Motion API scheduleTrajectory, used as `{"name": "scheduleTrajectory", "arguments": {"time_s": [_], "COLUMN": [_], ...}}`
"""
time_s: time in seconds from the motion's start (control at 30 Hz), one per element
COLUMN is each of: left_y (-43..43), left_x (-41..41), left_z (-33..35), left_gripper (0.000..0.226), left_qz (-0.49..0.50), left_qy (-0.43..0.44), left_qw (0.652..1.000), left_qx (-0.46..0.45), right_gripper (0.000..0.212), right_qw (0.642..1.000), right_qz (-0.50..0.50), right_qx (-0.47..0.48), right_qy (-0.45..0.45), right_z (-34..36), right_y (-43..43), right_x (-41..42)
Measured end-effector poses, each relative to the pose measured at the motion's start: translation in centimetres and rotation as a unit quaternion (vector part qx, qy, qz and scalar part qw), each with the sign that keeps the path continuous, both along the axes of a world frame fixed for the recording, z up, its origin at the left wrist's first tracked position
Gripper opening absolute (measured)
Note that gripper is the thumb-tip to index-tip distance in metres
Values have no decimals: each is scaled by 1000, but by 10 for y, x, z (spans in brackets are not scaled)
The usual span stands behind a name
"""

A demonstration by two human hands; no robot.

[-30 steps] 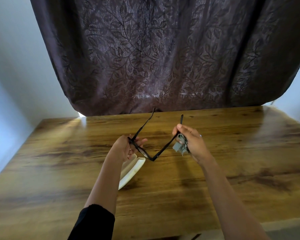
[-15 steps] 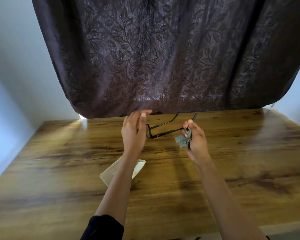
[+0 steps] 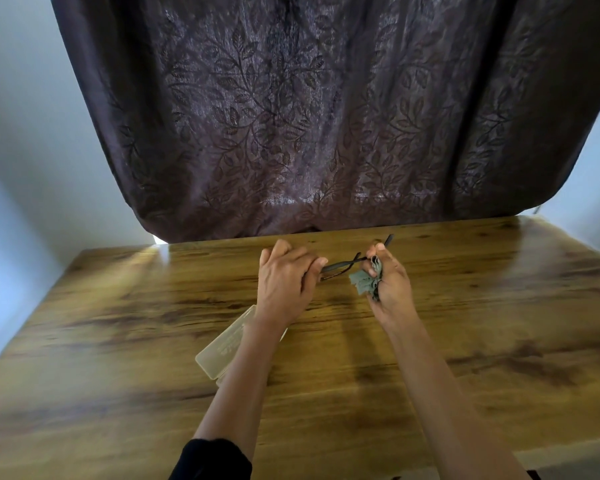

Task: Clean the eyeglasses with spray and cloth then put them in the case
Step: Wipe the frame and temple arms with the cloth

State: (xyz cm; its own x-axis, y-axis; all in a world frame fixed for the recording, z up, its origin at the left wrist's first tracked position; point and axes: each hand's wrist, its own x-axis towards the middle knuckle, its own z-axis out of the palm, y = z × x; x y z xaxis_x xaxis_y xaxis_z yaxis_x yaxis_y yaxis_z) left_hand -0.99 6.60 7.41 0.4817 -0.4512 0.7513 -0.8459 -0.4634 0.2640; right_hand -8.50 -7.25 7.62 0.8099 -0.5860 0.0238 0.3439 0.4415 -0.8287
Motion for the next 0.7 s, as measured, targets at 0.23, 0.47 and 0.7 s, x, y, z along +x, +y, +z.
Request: {"name": "scheduleTrajectory", "arguments": {"time_s": [0.23, 0.47, 0.7], "left_y": [1, 4, 0], "left_x": [4, 9, 8], "left_z": [-18, -20, -10], "left_gripper": [42, 41, 50], "left_qz": [40, 73, 77], "left_qy": [8, 2, 10], "left_qw": [999, 997, 997], "left_qx": [12, 29, 6], "right_gripper": [27, 17, 32], "right_qw": [971, 935, 719], "right_qz": [-79, -240, -129], "right_qx": [-4, -245, -669], "right_qy": [225, 89, 138], "right_z": [6, 36, 11], "right_y": [-3, 13, 49], "right_x": [-9, -21, -2]}}
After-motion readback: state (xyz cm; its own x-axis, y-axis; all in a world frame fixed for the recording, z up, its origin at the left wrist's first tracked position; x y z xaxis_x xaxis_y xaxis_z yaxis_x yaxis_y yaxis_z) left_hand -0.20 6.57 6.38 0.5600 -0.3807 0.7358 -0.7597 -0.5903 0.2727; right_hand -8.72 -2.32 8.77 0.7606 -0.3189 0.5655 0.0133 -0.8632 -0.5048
